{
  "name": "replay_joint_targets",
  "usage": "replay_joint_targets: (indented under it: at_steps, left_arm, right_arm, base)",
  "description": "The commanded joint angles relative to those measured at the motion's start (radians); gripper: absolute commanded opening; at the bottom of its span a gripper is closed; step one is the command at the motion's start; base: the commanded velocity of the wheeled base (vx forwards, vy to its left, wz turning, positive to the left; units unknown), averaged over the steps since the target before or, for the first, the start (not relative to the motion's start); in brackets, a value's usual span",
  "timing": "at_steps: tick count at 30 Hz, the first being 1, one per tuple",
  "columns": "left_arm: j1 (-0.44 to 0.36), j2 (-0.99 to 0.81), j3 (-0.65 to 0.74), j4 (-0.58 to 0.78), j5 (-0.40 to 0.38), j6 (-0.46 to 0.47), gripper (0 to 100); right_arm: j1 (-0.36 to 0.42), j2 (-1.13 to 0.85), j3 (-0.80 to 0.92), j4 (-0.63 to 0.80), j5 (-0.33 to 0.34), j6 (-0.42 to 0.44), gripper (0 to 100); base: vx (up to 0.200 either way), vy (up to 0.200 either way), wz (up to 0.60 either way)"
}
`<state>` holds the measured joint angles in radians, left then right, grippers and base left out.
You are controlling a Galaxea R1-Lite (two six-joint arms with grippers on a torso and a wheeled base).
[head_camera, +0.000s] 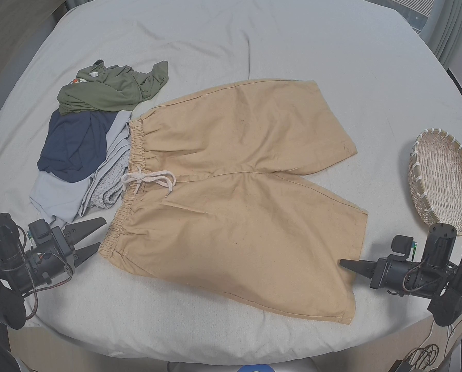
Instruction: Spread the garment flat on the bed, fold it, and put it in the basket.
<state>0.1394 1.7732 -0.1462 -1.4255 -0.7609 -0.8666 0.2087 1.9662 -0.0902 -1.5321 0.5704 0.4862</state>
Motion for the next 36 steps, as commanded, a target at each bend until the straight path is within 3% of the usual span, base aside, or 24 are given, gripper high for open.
replay_joint_targets:
  at_steps: [1,10,22,26,27,36]
  left_arm:
    - [0.002,0.006,0.005,-0.001,0.0,0.0,100]
    - [0.0,0.015,0.019,-0.001,0.0,0.0,100]
    - [-0.018,0.046,0.039,-0.001,0.0,0.008,100]
    - [-0.018,0.088,0.045,-0.001,0.0,0.07,100]
    - [-0.02,0.094,0.045,-0.001,0.0,0.081,100]
    - [-0.044,0.149,0.039,-0.119,-0.002,0.093,100]
  right_arm:
    - [-0.006,0.002,-0.005,-0.01,-0.001,-0.003,0]
    - [-0.103,-0.029,-0.045,-0.008,0.0,-0.005,0]
    - [-0.092,-0.038,-0.059,-0.008,0.0,0.019,0]
    - [-0.092,-0.039,-0.06,-0.008,0.0,0.017,0]
    - [-0.092,-0.041,-0.06,-0.008,-0.001,0.017,100]
    - [-0.098,-0.127,-0.02,-0.008,0.0,0.019,100]
  base:
    - [0.0,0.0,0.0]
    - [0.0,0.0,0.0]
    - [0.0,0.0,0.0]
    - [0.0,0.0,0.0]
    - [0.0,0.0,0.0]
    - [0.0,0.0,0.0]
